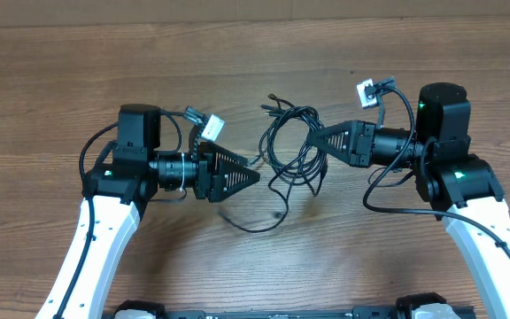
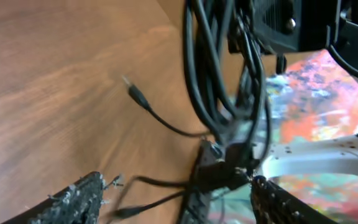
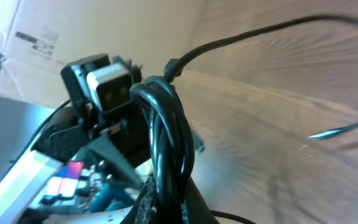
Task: Untangle cables
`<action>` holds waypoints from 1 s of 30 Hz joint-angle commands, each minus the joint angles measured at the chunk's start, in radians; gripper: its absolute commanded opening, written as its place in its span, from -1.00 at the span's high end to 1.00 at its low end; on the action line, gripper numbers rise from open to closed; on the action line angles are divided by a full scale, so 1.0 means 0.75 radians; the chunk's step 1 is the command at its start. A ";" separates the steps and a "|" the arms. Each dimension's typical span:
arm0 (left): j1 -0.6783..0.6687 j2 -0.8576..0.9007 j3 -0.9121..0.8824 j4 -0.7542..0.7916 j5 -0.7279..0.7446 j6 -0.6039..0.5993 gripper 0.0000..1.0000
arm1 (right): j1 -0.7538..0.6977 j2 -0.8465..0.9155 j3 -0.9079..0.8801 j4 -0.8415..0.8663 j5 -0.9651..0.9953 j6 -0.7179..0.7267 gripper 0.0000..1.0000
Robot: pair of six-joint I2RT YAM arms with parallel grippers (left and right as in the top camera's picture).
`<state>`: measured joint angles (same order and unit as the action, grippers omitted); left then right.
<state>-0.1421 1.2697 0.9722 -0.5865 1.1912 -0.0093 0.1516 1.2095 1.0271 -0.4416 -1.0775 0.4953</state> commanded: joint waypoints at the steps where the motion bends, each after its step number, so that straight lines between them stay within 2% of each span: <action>1: 0.003 -0.025 0.015 0.044 -0.006 0.026 -0.49 | 0.038 -0.004 0.006 0.003 -0.102 0.068 0.92; 4: 0.002 -0.025 0.015 0.086 0.028 -0.037 -0.47 | 0.080 -0.004 0.006 0.006 -0.087 0.078 0.92; 10: -0.032 -0.025 0.015 0.176 0.220 -0.135 -0.26 | 0.154 -0.004 0.006 0.007 0.050 0.151 0.92; 17: -0.090 -0.025 0.015 0.180 0.220 -0.198 -0.04 | 0.183 -0.004 0.006 0.073 0.074 0.223 0.92; 19: -0.100 -0.025 0.015 0.181 0.196 -0.198 0.16 | 0.195 -0.004 0.006 0.066 0.074 0.223 0.92; 20: -0.099 -0.025 0.015 0.181 0.178 -0.198 0.35 | 0.205 -0.004 0.006 0.057 0.075 0.222 0.92; 22: -0.099 -0.025 0.015 0.180 0.131 -0.199 0.92 | 0.222 -0.004 0.006 0.044 0.075 0.208 0.92; 26: -0.094 -0.025 0.015 0.180 0.037 -0.237 0.92 | 0.248 -0.004 0.006 -0.011 0.076 0.130 0.92; 30: -0.090 -0.025 0.015 0.179 -0.068 -0.239 0.92 | 0.253 -0.004 0.006 -0.112 0.076 0.030 0.82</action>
<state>-0.2100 1.2667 0.9722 -0.4629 1.2556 -0.1776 0.3096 1.2102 1.0271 -0.4976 -0.9684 0.5842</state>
